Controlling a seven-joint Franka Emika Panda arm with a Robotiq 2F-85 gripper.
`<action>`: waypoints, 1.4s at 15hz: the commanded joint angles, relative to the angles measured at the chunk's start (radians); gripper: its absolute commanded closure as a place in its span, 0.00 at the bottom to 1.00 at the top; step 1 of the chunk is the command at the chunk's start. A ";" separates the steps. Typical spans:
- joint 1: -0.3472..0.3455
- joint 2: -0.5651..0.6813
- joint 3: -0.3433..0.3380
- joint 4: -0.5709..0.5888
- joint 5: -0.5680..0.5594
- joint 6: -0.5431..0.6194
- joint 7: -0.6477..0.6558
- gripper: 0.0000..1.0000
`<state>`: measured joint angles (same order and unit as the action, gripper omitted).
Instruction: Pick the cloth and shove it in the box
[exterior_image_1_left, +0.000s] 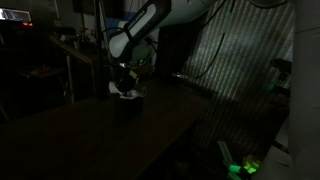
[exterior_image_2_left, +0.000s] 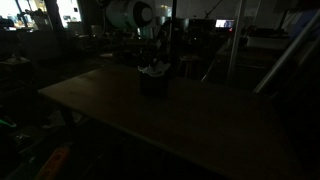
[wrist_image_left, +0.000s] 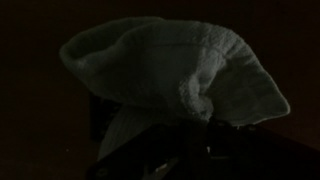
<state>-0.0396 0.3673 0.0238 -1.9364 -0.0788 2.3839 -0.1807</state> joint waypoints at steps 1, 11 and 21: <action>-0.013 0.027 0.016 -0.030 0.053 0.055 -0.037 0.88; -0.040 0.049 0.059 -0.088 0.160 0.086 -0.168 0.88; -0.063 0.063 0.105 -0.107 0.256 0.058 -0.299 0.88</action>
<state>-0.0855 0.3850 0.1093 -2.0100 0.1466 2.4390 -0.4349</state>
